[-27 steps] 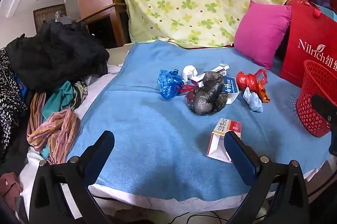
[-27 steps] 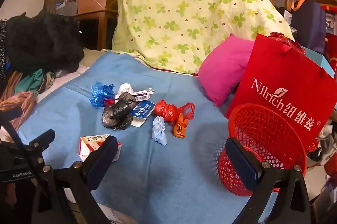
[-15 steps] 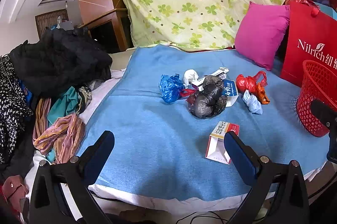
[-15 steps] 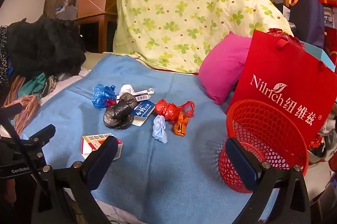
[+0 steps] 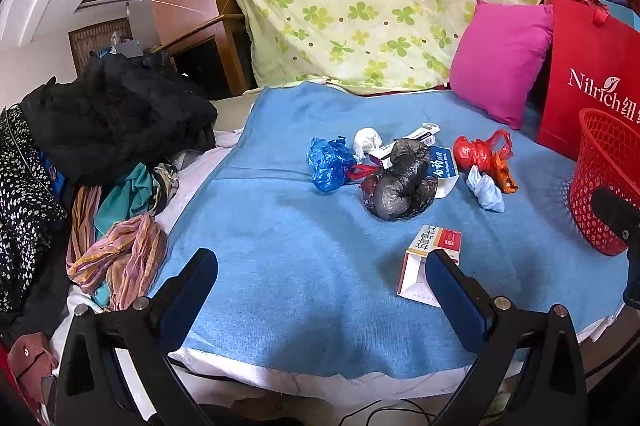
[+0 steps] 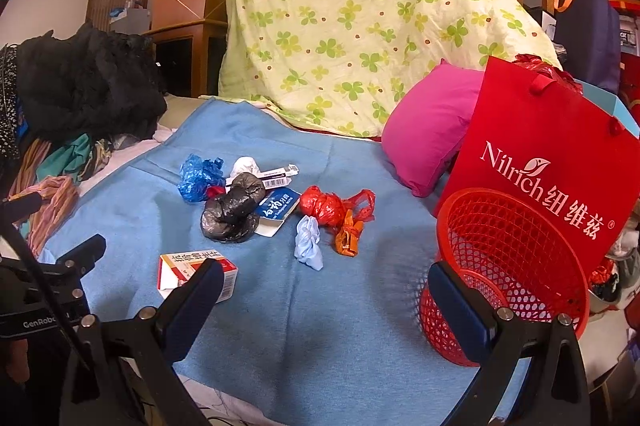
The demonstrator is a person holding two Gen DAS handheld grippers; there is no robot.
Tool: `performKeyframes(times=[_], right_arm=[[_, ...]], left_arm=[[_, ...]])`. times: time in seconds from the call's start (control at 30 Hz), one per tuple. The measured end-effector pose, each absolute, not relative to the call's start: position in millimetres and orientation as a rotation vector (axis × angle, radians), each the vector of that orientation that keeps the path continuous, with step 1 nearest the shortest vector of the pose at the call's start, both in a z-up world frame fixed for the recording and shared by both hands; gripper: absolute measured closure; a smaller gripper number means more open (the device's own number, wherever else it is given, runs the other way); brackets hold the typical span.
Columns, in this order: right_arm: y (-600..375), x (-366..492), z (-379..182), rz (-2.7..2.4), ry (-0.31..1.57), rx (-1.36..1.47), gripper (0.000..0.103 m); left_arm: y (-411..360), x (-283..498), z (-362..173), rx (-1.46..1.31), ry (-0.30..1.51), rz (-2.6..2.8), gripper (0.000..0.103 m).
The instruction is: Collect trash
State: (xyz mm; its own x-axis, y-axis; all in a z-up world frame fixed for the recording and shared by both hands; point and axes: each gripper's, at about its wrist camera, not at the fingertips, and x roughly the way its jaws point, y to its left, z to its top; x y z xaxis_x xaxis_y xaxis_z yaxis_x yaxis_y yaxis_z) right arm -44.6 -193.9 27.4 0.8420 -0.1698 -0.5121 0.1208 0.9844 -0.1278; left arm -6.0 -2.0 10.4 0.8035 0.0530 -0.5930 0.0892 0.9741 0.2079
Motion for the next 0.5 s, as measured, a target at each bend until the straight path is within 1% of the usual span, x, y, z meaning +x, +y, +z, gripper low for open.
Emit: performKeyframes(times=[0.2,0.5], right_arm=[[-193.9,-44.6,26.6,-0.152,0.552,-0.092,0.0],[-192.6,-44.2,25.8,-0.153,0.552,-0.093,0.0]], left_arm=[[-3.2,-3.9,9.3,0.262,0.679,-0.013,0.0],[-0.3,-5.2,4.9,0.237,0.638,-0.014,0.0]])
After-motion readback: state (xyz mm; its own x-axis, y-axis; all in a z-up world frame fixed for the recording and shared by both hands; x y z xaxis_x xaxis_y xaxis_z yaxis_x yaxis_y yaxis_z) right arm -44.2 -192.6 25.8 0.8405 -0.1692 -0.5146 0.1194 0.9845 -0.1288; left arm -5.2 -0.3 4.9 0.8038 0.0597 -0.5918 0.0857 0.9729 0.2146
